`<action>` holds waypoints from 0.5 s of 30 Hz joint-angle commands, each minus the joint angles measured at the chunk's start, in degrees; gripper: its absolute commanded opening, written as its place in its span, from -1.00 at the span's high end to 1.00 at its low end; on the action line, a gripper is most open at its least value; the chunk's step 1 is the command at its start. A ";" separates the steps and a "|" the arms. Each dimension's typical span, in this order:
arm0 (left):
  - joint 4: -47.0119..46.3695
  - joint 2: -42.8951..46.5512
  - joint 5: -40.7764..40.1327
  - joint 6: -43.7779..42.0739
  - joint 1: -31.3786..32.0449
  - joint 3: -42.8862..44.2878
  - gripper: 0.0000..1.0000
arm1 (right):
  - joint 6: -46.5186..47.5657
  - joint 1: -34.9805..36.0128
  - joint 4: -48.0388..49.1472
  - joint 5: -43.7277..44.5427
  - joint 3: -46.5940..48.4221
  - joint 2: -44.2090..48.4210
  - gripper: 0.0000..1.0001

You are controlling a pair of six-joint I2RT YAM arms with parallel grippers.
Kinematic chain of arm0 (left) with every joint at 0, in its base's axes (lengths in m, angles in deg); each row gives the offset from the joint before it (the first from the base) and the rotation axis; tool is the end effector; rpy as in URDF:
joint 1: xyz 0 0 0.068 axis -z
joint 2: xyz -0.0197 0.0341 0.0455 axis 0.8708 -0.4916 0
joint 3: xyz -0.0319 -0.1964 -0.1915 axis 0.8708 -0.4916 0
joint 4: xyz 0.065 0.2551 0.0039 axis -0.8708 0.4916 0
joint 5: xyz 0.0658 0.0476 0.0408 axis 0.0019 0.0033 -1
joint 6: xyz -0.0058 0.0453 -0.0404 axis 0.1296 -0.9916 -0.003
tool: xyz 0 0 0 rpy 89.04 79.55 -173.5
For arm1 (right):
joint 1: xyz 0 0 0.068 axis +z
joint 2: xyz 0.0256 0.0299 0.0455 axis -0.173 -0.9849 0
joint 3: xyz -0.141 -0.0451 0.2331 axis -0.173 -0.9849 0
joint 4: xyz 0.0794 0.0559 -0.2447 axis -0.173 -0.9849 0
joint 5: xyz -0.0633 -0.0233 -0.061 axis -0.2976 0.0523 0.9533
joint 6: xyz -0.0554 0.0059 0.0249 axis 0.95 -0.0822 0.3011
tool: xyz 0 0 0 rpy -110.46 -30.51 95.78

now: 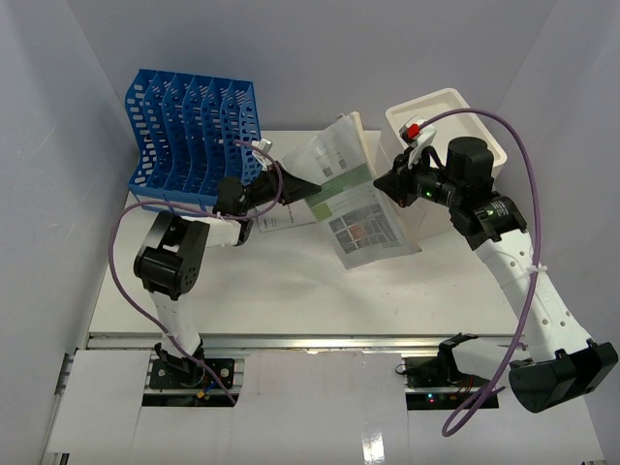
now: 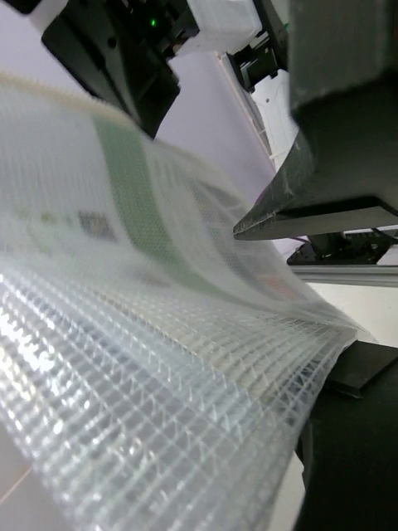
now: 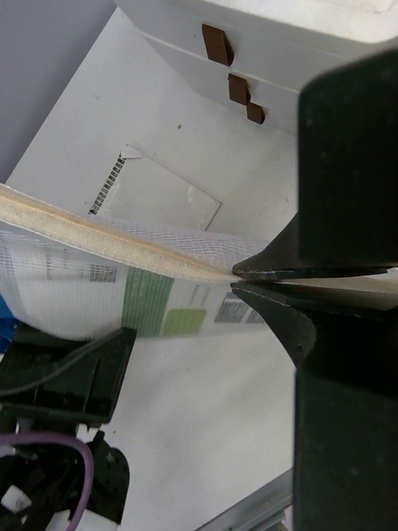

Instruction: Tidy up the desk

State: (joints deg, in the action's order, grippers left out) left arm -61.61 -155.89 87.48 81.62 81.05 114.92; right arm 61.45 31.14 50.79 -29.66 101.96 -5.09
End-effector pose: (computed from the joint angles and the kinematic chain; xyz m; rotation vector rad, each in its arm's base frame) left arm 0.3649 -0.1739 0.2375 0.2573 1.5941 -1.8237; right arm 0.2323 0.1105 0.4252 -0.7148 1.7000 0.5927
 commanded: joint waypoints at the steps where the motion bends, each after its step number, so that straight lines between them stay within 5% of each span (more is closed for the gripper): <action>1: -29.71 8.36 2.77 0.88 0.69 -1.95 -0.05 | 0.63 -0.09 5.60 1.68 0.86 -1.15 0.85; 8: -28.37 13.11 4.06 -1.33 0.60 -5.78 0.34 | -1.12 -0.09 7.46 -1.45 0.28 -3.05 0.85; 13: -21.59 16.52 4.86 -7.05 0.65 -8.29 0.93 | -1.18 -0.09 8.00 -3.55 -0.23 -2.74 0.85; 15: -17.51 17.99 4.59 -9.65 0.60 -9.24 1.00 | -0.83 -0.09 7.96 -3.78 -0.47 -2.20 0.77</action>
State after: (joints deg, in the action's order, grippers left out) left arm -61.87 -143.77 89.91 77.96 80.92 106.82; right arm 61.07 30.91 53.65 -30.02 101.70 -8.15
